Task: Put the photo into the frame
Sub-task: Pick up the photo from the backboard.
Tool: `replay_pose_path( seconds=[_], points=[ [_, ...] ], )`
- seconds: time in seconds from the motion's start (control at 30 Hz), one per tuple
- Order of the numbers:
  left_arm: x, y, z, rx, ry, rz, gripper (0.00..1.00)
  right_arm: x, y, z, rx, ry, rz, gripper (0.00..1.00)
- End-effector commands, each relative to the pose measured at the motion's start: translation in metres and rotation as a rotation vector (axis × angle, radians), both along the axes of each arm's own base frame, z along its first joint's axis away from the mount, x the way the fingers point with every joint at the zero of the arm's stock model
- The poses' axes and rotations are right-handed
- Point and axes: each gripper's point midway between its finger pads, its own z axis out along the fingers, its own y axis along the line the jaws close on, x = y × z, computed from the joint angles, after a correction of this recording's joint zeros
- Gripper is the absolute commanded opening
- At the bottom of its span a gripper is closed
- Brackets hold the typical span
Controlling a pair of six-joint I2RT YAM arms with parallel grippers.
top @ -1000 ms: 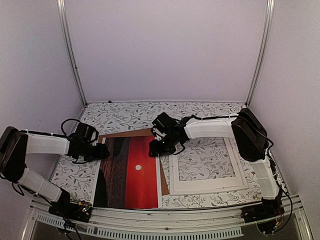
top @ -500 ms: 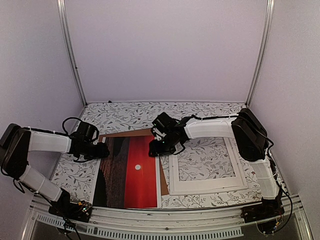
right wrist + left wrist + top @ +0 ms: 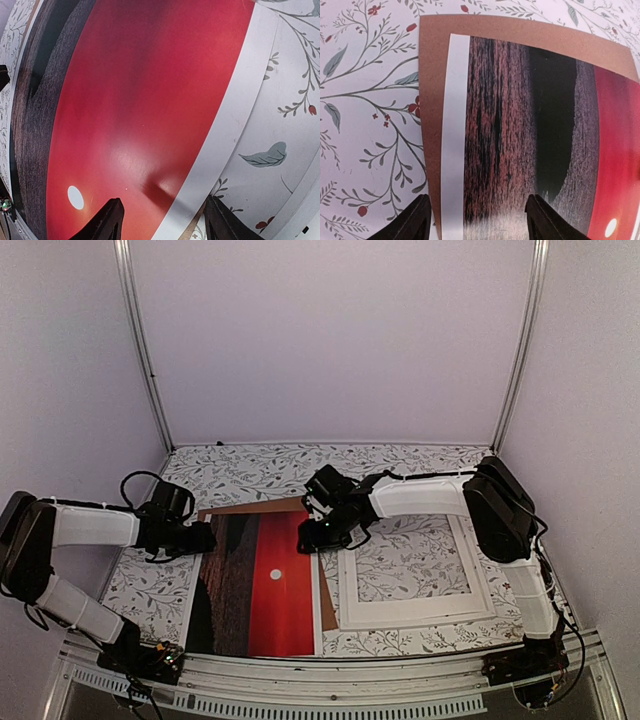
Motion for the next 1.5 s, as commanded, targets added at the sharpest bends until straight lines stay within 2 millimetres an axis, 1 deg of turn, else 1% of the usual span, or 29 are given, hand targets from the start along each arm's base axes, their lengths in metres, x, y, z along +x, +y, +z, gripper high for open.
replay_pose_path(
  seconds=[0.0,0.27,0.5,0.73,1.03,1.3,1.47],
  points=[
    [0.005,-0.004,0.001,0.007,-0.018,-0.019,0.68,-0.011,-0.025,-0.038,-0.095,0.077,-0.028,0.59],
    [0.007,-0.008,-0.009,0.000,0.006,-0.034,0.68,-0.013,-0.027,-0.039,-0.093,0.083,-0.032,0.59],
    [0.001,-0.012,-0.019,-0.010,0.033,-0.047,0.67,-0.016,-0.026,-0.042,-0.082,0.098,-0.030,0.59],
    [-0.001,-0.020,-0.019,-0.020,0.036,-0.072,0.66,-0.019,-0.026,-0.046,-0.074,0.114,-0.036,0.59],
    [-0.011,-0.033,-0.021,0.007,0.046,-0.118,0.65,-0.025,-0.025,-0.051,-0.057,0.141,-0.036,0.59],
    [-0.020,-0.043,-0.023,0.024,0.056,-0.139,0.65,-0.025,-0.023,-0.051,-0.047,0.146,-0.036,0.59],
    [-0.022,-0.047,-0.024,0.011,0.063,-0.149,0.65,-0.026,-0.024,-0.053,-0.053,0.149,-0.038,0.59]
  ],
)
